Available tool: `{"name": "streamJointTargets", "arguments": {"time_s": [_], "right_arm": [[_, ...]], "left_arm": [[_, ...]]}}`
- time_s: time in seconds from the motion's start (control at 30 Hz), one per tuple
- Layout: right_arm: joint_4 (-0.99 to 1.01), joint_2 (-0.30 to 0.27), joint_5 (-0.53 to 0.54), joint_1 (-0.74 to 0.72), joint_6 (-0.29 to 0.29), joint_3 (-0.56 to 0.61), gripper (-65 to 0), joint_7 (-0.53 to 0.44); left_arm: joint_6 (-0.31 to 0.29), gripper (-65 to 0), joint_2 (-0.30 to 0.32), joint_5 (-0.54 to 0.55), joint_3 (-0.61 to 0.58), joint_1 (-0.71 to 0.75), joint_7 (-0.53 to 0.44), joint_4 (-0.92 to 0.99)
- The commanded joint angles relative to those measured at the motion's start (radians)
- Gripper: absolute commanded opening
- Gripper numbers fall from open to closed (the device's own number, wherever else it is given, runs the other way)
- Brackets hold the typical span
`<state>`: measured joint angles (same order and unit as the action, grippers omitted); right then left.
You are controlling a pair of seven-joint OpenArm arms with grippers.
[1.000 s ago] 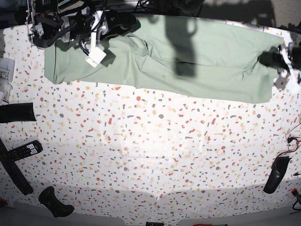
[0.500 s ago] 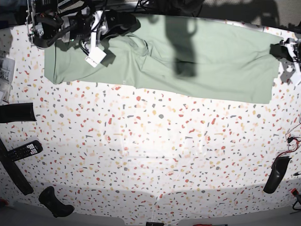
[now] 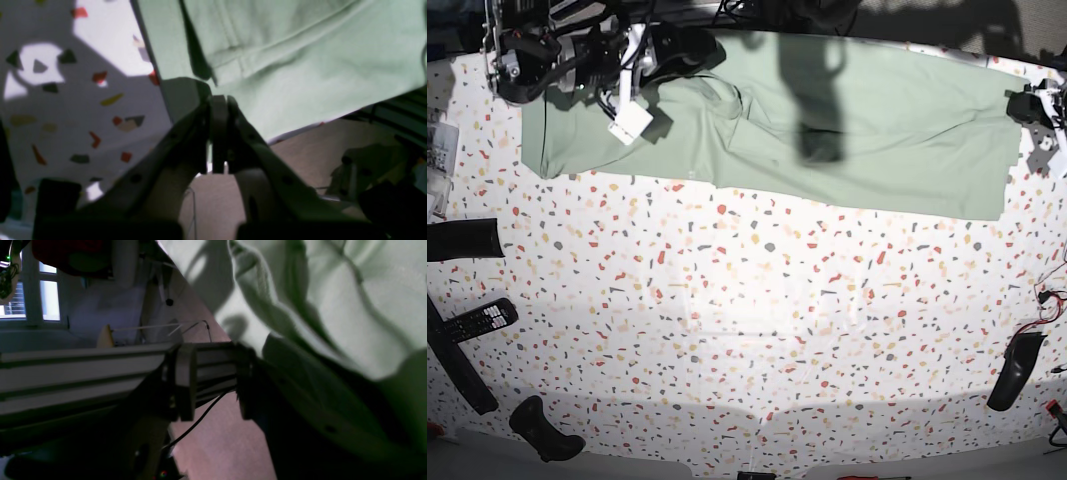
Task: Fold the T-shirt properly
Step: 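Release the strip and move the left gripper toward the strip's middle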
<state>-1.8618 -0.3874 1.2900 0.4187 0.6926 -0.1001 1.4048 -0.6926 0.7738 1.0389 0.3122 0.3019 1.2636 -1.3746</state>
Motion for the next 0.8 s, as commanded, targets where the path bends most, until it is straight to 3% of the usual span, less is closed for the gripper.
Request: {"name": "streamJointTargets", "arguments": {"time_s": [0.0,0.2,0.37,0.5,0.57,0.67,0.77], "right_arm": [[-0.018,-0.01,0.03,-0.016,0.006,-0.018,-45.6,-0.014],[-0.018,-0.003,0.026,-0.087,0.006,-0.17,-45.6,-0.055],[-0.018,-0.003,-0.005,-0.148,0.006,-0.352,-45.5,-0.058],[-0.018,-0.003,-0.004,-0.158,0.006,-0.445,-45.5,-0.057],[-0.018,-0.003,-0.004,-0.158,0.006,-0.468,-45.5,-0.051],[-0.018,-0.003,-0.004,-0.158,0.006,-0.474,-45.5,-0.051],[-0.018,-0.003,-0.004,-0.158,0.006,-0.474,-45.5,-0.05]], "left_arm": [[-0.006,-65.0,0.028,0.014,0.009,-0.006,-0.005,-0.014],[-0.006,-65.0,0.074,0.139,0.009,-0.006,-0.004,-0.029],[-0.006,-46.8,0.127,0.27,0.009,-0.011,-0.014,-0.054],[-0.006,-44.3,0.117,0.277,0.009,-0.022,-0.105,-0.11],[-0.006,-44.3,0.093,0.259,0.009,-0.022,-0.172,-0.156],[-0.006,-40.6,0.02,0.249,0.008,-0.022,-0.196,-0.25],[-0.006,-35.4,-0.074,0.127,0.008,-0.022,-0.24,-0.334]]}}
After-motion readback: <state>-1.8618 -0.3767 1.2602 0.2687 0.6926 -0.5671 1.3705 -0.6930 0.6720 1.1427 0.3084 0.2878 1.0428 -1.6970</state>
